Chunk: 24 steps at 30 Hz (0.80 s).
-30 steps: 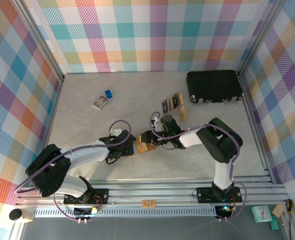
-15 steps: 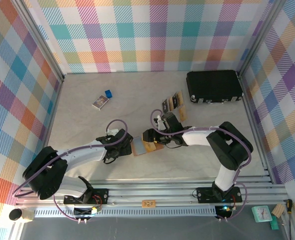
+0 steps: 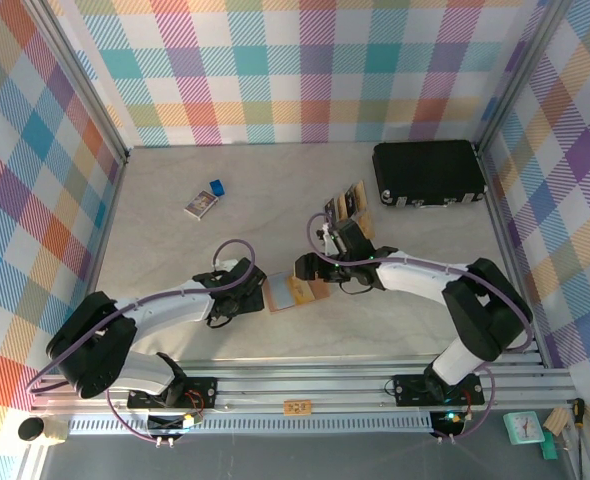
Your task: Put the credit cards into the card holder
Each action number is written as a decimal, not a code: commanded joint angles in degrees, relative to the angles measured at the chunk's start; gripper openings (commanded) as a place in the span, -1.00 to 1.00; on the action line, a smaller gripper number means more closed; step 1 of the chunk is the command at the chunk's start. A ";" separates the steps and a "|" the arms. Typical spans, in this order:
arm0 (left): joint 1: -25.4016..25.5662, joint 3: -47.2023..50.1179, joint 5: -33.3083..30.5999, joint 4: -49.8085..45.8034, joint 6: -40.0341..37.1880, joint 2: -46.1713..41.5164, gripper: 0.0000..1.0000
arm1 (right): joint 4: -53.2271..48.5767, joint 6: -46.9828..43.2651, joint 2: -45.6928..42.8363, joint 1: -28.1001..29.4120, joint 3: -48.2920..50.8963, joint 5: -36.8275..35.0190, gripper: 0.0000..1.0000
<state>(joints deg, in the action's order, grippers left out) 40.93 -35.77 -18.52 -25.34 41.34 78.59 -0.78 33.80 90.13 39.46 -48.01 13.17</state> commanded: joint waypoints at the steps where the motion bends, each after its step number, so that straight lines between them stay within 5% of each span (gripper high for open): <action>1: -0.67 -0.50 0.57 0.02 -0.64 1.04 0.99 | -4.76 -1.92 -2.02 0.45 1.70 -2.30 0.35; 14: -0.67 -2.89 1.32 1.33 -1.42 5.78 0.99 | -0.47 2.42 -1.67 7.12 8.05 -2.97 -0.67; 24: -0.67 -3.16 1.12 1.52 -1.64 6.67 1.00 | 0.58 2.94 1.95 9.75 6.69 -2.97 -0.91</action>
<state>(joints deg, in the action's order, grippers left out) 40.80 -38.52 -18.04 -25.15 40.49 83.33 -1.26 36.42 91.22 48.66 -40.07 10.46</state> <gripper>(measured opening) 0.997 0.067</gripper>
